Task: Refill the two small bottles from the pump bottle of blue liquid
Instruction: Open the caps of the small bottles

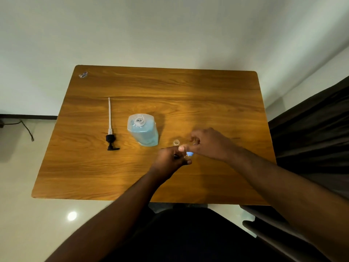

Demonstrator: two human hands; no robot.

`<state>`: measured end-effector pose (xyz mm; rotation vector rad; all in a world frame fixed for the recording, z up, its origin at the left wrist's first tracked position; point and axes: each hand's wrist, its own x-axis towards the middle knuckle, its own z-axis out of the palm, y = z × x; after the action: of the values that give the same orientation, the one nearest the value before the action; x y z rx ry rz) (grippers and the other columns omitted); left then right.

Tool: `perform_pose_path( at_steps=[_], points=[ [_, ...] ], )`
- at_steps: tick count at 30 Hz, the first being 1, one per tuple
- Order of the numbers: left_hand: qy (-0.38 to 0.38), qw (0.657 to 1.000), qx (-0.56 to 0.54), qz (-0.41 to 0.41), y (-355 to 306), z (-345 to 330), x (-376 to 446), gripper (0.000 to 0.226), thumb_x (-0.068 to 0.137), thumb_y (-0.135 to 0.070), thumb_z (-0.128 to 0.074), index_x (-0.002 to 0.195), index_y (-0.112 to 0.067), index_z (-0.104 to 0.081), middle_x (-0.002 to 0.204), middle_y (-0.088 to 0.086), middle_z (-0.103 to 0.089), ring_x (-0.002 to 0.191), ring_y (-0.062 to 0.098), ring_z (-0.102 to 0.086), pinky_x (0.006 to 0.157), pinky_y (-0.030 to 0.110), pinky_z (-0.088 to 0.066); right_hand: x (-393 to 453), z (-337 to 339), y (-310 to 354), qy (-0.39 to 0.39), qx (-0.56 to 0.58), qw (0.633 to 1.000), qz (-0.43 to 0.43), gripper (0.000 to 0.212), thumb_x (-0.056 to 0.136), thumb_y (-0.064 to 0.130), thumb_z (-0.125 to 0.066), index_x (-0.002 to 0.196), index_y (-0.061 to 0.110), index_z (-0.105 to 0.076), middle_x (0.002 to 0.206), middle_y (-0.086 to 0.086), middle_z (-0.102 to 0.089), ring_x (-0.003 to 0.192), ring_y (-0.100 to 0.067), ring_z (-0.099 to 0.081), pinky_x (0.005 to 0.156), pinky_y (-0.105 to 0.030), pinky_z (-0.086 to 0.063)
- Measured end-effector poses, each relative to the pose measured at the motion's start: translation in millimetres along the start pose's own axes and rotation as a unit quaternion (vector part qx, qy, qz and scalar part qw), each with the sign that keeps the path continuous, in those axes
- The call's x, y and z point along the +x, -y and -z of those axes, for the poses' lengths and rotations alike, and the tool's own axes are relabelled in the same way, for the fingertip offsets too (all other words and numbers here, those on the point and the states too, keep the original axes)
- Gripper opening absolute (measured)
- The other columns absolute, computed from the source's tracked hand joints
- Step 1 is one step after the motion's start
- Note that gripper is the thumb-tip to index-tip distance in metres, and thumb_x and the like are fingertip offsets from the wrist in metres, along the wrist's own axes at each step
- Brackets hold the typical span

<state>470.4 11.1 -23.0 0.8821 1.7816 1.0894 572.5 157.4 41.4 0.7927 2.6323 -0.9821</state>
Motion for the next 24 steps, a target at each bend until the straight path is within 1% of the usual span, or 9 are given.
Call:
perform_pose_path(
  at_steps=[2,3,4,6,9,12,18,21,24],
  points=[
    [-0.013,1.0,0.022,-0.008,3.6,-0.4,0.3,0.016,0.074,-0.006,-0.081,0.087,-0.007,-0.072,0.079,-0.007,-0.07,0.072,-0.004,-0.063,0.07,0.02,-0.056,3.2,-4.5,3.9,0.025,-0.06,0.997,0.032,0.026,0.082,0.044,-0.065,0.066,0.029,-0.052,0.076,0.006,-0.054,0.07,-0.013,-0.051,0.061,-0.034,-0.04],
    [-0.013,0.999,0.028,-0.015,4.7,-0.1,0.8,0.018,0.074,-0.006,-0.081,0.089,-0.008,-0.072,0.08,-0.007,-0.071,0.074,-0.001,-0.065,0.071,0.02,-0.055,4.1,-3.7,4.3,0.061,-0.043,0.996,0.047,0.02,0.082,0.03,-0.067,0.07,0.032,-0.051,0.082,0.007,-0.052,0.078,-0.012,-0.05,0.066,-0.034,-0.039],
    [-0.016,0.999,0.033,-0.019,5.8,1.0,1.7,0.017,0.074,-0.008,-0.081,0.089,-0.011,-0.073,0.081,-0.005,-0.072,0.077,0.005,-0.067,0.071,0.025,-0.056,4.2,-1.2,4.6,0.103,-0.015,0.993,0.062,0.02,0.08,0.017,-0.068,0.082,0.033,-0.057,0.096,0.007,-0.052,0.09,-0.011,-0.048,0.072,-0.032,-0.041],
    [-0.02,0.999,0.035,-0.026,7.6,2.8,2.6,0.014,0.075,-0.011,-0.08,0.087,-0.016,-0.073,0.083,0.003,-0.074,0.08,0.018,-0.069,0.074,0.036,-0.055,3.2,2.2,4.5,0.133,0.008,0.989,0.07,0.052,0.075,0.016,-0.073,0.122,0.031,-0.054,0.123,0.007,-0.046,0.111,-0.009,-0.043,0.087,-0.03,-0.043],
    [-0.015,0.998,0.047,-0.036,12.5,0.5,1.5,0.016,0.078,-0.011,-0.078,0.093,-0.012,-0.074,0.088,0.005,-0.074,0.084,0.021,-0.068,0.078,0.037,-0.057,6.1,-8.3,7.6,0.043,-0.104,0.993,0.032,0.052,0.078,0.045,-0.068,0.123,0.024,-0.053,0.119,-0.001,-0.058,0.108,-0.019,-0.054,0.082,-0.036,-0.048],
    [-0.016,0.996,0.077,-0.043,18.1,-1.6,2.6,0.027,0.077,-0.012,-0.079,0.104,-0.016,-0.072,0.094,-0.005,-0.073,0.086,0.007,-0.067,0.08,0.022,-0.055,8.4,-19.6,9.0,0.012,-0.164,0.983,0.079,0.026,0.086,0.033,-0.062,0.103,0.014,-0.061,0.101,-0.005,-0.063,0.096,-0.022,-0.058,0.068,-0.029,-0.038],
    [-0.017,0.991,0.115,-0.063,21.6,-2.9,9.1,0.026,0.077,-0.015,-0.08,0.1,-0.008,-0.071,0.09,-0.006,-0.072,0.08,-0.004,-0.063,0.072,0.01,-0.05,4.7,-22.3,-10.7,0.004,-0.104,0.984,0.147,0.028,0.084,0.014,-0.064,0.112,0.017,-0.063,0.107,-0.002,-0.057,0.096,-0.018,-0.056,0.073,-0.029,-0.044],
    [-0.023,0.994,0.094,-0.047,30.4,0.1,8.0,0.029,0.077,-0.01,-0.079,0.104,-0.009,-0.068,0.095,-0.001,-0.07,0.087,0.005,-0.065,0.08,0.024,-0.057,2.9,-24.9,-27.9,-0.059,-0.076,0.988,0.119,0.031,0.084,0.011,-0.064,0.115,0.013,-0.065,0.109,-0.005,-0.056,0.093,-0.021,-0.058,0.075,-0.032,-0.049],
    [-0.047,0.997,0.056,-0.024,43.9,5.1,5.0,0.025,0.08,-0.006,-0.076,0.101,-0.014,-0.064,0.096,-0.002,-0.067,0.095,0.009,-0.065,0.083,0.031,-0.059,-2.6,-28.6,-44.4,-0.157,0.081,0.984,0.023,0.036,0.08,0.006,-0.07,0.116,0.009,-0.066,0.104,-0.005,-0.056,0.091,-0.016,-0.059,0.08,-0.024,-0.048]
  ],
)
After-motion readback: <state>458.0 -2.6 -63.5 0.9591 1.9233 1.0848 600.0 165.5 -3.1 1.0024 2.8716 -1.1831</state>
